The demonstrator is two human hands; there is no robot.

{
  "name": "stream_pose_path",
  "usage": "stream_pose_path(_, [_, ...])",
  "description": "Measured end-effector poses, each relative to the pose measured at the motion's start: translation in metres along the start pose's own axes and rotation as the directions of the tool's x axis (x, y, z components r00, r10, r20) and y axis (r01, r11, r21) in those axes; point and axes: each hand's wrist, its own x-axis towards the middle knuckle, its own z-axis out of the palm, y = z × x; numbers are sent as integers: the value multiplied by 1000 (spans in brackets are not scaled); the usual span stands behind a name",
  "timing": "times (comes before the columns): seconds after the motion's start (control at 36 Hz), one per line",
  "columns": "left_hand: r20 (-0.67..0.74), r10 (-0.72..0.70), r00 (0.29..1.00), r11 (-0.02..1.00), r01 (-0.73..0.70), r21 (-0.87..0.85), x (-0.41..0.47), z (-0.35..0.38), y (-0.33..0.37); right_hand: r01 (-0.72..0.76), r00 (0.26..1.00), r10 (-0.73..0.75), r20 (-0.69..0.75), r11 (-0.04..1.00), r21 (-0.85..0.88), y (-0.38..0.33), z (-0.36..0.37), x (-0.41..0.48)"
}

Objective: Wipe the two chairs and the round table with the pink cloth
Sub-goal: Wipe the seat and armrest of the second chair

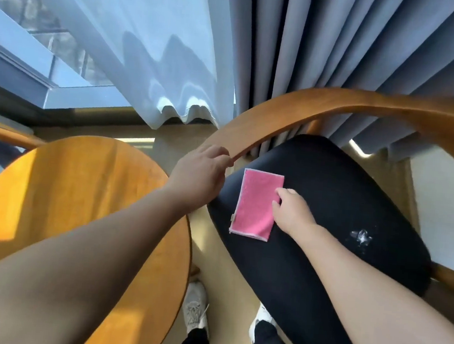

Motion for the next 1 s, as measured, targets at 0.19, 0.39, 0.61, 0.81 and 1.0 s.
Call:
stream_pose_path(0.19, [-16, 113, 993, 993, -113, 16, 35, 19, -24, 110, 992, -103, 73, 988, -107, 0, 48, 24])
stream_pose_path(0.39, [-1, 71, 997, 997, -71, 9, 43, 23, -29, 148, 986, -167, -26, 928, -343, -14, 91, 52])
stream_pose_path(0.61, [-32, 100, 995, 993, -102, -60, 44, 25, -33, 224, 959, -272, -77, 897, -382, -37, 115, 68])
stream_pose_path(0.81, [-8, 89, 996, 995, -89, -52, 44, 23, -31, 320, 917, -394, -57, 815, -483, -72, 114, 96])
stream_pose_path(1.0, [0, 91, 996, 995, -91, -36, 44, 24, -33, 314, 912, -403, -82, 810, -495, -82, 122, 115])
